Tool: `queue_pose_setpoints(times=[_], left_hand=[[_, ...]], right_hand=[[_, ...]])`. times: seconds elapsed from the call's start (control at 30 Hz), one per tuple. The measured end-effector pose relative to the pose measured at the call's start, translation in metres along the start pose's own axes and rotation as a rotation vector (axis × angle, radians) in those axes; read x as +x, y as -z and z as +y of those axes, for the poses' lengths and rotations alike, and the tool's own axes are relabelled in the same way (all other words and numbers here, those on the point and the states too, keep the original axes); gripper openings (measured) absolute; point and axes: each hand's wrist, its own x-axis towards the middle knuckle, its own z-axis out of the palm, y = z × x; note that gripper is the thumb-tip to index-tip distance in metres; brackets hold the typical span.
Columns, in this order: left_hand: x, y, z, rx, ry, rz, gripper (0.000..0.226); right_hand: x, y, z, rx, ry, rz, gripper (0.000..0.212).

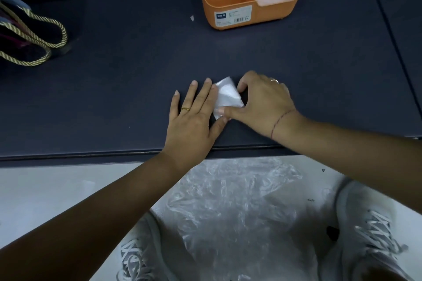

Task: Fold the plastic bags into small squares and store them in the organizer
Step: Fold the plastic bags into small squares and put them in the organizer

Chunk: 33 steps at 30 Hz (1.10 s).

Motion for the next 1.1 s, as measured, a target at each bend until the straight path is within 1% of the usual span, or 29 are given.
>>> queue_pose_setpoints(times=[0.03, 0.1, 0.2, 0.27, 0.37, 0.43, 0.53, 0.6, 0.67, 0.73, 0.8, 0.87, 0.97, 1.03, 1.1], left_hand=[[0.0, 0.0, 0.0, 0.0, 0.001, -0.008, 0.073], [0.0, 0.001, 0.001, 0.012, 0.002, -0.017, 0.074], [0.0, 0.002, -0.001, 0.038, 0.012, -0.028, 0.076], [0.001, 0.002, -0.002, 0.058, 0.021, -0.043, 0.079], [0.001, 0.003, 0.0, 0.081, 0.03, -0.049, 0.08], [0.001, 0.003, 0.0, 0.093, 0.03, -0.046, 0.08], [0.001, 0.001, -0.001, 0.091, 0.025, -0.042, 0.08], [0.0, 0.0, -0.001, 0.082, 0.021, -0.029, 0.08], [0.001, 0.0, -0.001, 0.073, 0.02, -0.03, 0.081], [0.001, 0.0, -0.001, 0.068, 0.022, -0.04, 0.081], [0.001, 0.0, -0.001, 0.063, 0.022, -0.039, 0.079], [0.001, -0.001, -0.001, 0.062, 0.02, -0.027, 0.078], [0.0, -0.001, -0.001, 0.061, 0.016, -0.01, 0.077], [0.001, 0.0, 0.0, 0.048, 0.026, -0.013, 0.078], [0.001, 0.002, 0.002, 0.013, 0.041, -0.018, 0.082]], right_hand=[[-0.004, -0.008, 0.003, -0.035, 0.037, 0.071, 0.053], [-0.01, -0.019, 0.011, -0.073, 0.096, 0.175, 0.052], [-0.013, -0.026, 0.021, -0.08, 0.138, 0.284, 0.041], [-0.013, -0.026, 0.024, -0.065, 0.142, 0.313, 0.031], [-0.012, -0.023, 0.024, -0.036, 0.12, 0.298, 0.017], [-0.012, -0.02, 0.022, 0.001, 0.088, 0.272, 0.014], [-0.011, -0.017, 0.013, 0.041, 0.021, 0.198, 0.022], [-0.008, -0.013, 0.008, -0.002, -0.019, 0.129, 0.026], [-0.005, -0.01, 0.004, -0.046, -0.038, 0.08, 0.026], [-0.005, -0.008, 0.001, -0.048, -0.025, 0.066, 0.024], [-0.007, -0.005, -0.002, 0.01, 0.004, 0.07, 0.02], [-0.007, 0.0, -0.007, 0.122, -0.01, 0.045, 0.018], [-0.003, 0.0, -0.011, 0.401, -0.093, -0.012, 0.014], [0.0, -0.005, -0.009, 0.557, -0.138, -0.018, 0.024], [0.001, -0.009, -0.006, 0.627, -0.138, -0.006, 0.032]])
